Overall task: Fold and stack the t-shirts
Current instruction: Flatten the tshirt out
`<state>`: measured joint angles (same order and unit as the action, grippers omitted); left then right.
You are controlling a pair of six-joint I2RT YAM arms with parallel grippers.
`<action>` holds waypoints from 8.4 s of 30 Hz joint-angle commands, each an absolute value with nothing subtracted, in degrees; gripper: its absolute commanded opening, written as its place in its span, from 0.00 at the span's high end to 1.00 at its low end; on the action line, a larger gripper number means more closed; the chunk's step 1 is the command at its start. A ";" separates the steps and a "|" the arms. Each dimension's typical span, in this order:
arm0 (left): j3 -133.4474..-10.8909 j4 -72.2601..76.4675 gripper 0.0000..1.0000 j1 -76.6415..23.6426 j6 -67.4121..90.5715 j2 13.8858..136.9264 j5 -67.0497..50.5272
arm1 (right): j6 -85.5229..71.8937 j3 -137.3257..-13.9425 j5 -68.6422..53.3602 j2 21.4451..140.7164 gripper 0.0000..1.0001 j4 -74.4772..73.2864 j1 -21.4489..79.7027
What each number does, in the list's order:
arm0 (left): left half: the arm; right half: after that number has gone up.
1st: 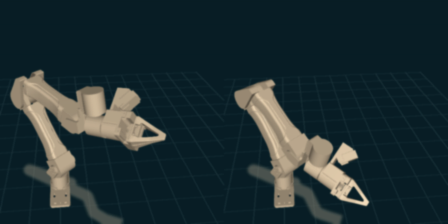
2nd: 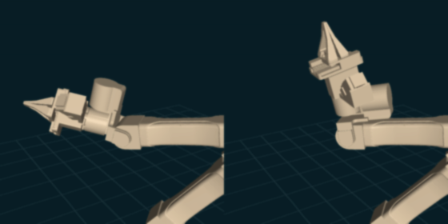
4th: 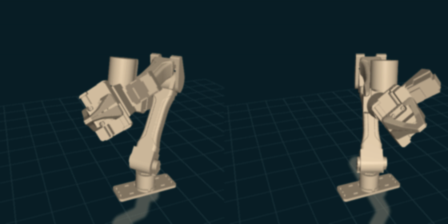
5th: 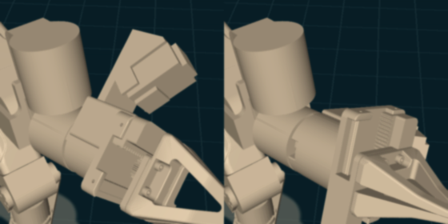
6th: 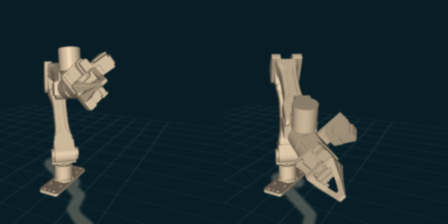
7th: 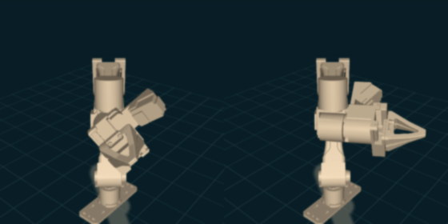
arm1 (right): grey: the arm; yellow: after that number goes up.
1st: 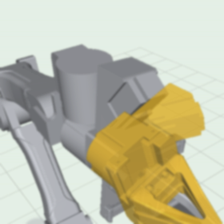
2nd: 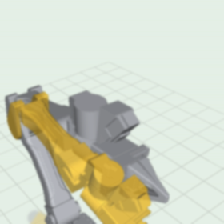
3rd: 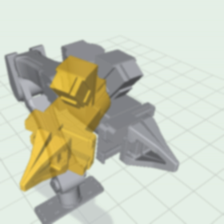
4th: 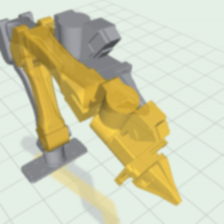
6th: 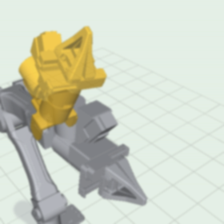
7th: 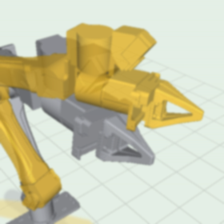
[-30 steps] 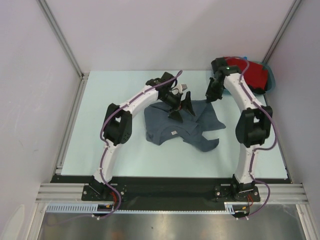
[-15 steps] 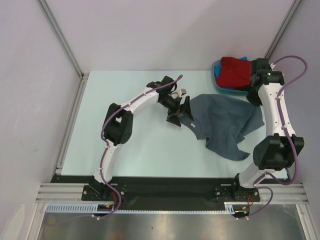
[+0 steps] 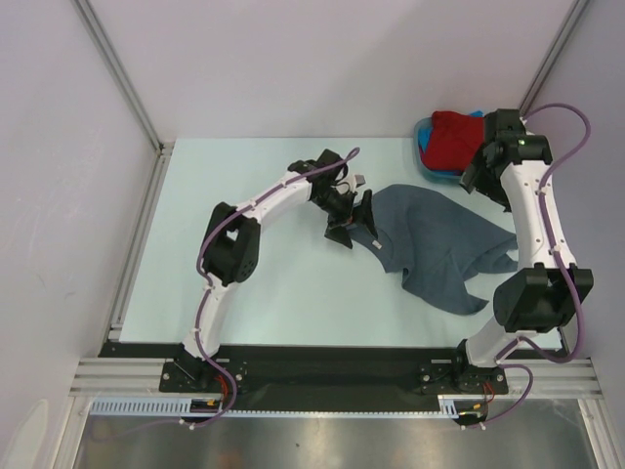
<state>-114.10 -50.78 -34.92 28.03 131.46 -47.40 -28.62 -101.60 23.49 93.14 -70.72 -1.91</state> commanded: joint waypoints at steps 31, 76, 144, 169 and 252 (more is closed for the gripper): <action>-120.06 -34.98 0.03 -31.46 36.12 140.80 -28.30 | -24.26 -106.61 10.46 97.03 0.08 -69.87 7.82; -109.69 -64.07 0.98 -1.94 11.60 114.17 -26.01 | -21.71 -103.71 6.77 117.06 0.13 -65.05 9.75; -111.01 -61.79 1.00 -1.49 15.29 115.14 -31.29 | -28.48 -121.38 0.62 138.16 0.35 -53.70 6.15; -111.27 -62.93 1.00 -1.49 15.21 113.03 -30.59 | -24.17 -107.84 -2.19 112.08 1.00 -56.33 9.49; -81.12 -66.27 1.00 -1.49 14.94 84.90 -27.60 | -23.29 -85.43 -18.81 117.07 0.25 -51.07 34.54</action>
